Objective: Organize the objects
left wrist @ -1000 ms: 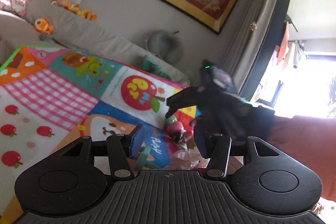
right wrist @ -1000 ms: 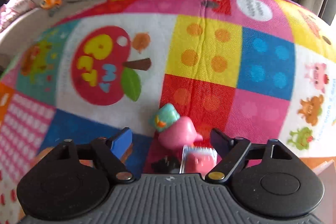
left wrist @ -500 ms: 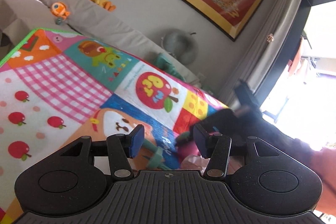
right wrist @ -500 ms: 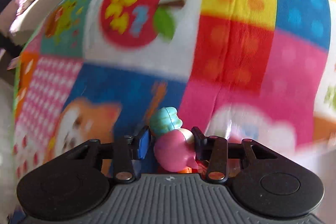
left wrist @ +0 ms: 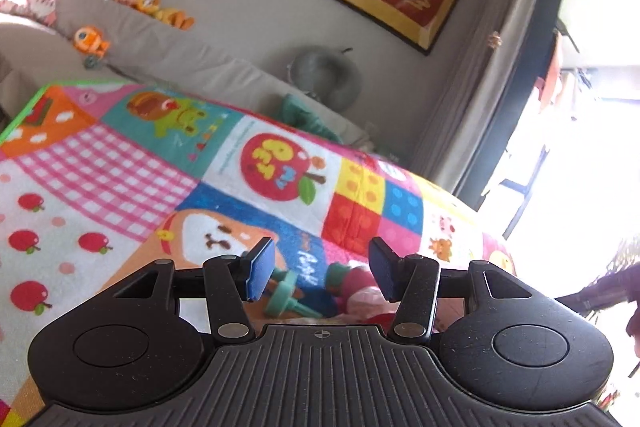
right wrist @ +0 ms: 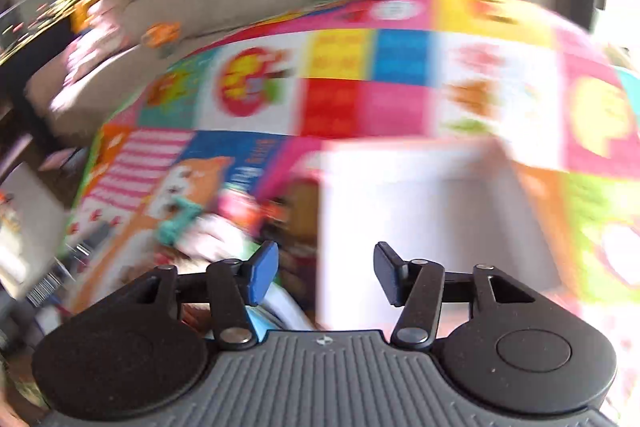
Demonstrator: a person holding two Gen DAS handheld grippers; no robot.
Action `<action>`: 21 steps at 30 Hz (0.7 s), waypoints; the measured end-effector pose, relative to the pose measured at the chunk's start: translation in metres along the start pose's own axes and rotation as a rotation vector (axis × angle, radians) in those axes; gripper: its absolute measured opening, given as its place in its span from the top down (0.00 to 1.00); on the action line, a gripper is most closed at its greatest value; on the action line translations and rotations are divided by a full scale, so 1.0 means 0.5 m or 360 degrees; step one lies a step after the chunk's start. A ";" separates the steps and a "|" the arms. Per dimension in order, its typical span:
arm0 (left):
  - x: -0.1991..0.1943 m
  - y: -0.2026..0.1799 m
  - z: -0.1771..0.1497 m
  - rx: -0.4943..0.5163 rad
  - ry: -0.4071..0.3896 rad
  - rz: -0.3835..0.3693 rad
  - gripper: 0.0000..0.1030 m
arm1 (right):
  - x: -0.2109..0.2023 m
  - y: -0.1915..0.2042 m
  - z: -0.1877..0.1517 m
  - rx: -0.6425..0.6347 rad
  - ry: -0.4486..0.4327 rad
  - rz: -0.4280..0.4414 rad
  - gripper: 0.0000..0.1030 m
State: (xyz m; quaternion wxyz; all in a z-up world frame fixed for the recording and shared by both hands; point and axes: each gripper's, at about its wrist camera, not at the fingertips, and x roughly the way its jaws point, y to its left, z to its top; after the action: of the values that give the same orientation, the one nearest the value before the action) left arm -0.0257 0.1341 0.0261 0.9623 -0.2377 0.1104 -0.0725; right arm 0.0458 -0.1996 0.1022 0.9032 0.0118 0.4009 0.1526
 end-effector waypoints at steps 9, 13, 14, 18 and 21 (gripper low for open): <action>-0.079 -0.186 -0.023 0.0493 0.0370 -0.0097 0.45 | 0.108 -0.077 -0.046 0.0350 -0.0088 0.0258 0.26; -0.078 -0.258 -0.058 0.0645 0.0545 -0.0143 0.45 | 0.151 -0.030 -0.021 0.0279 -0.0133 0.0340 0.26; -0.070 -0.276 -0.068 0.0678 0.0574 -0.0141 0.45 | 0.150 -0.021 -0.023 0.0264 -0.0139 0.0338 0.26; -0.018 -0.328 -0.111 0.0754 0.0675 -0.0099 0.45 | 0.075 -0.008 -0.068 0.0068 -0.0295 0.0257 0.24; 0.044 -0.342 -0.147 0.0815 0.0753 0.0006 0.44 | 0.010 -0.030 -0.126 -0.0060 -0.0388 0.0110 0.16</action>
State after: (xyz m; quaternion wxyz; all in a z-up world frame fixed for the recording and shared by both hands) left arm -0.0378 -0.0526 0.0397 0.9386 0.0350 0.3092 -0.1492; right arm 0.0073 -0.2187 0.0537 0.9395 0.0269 0.2847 0.1887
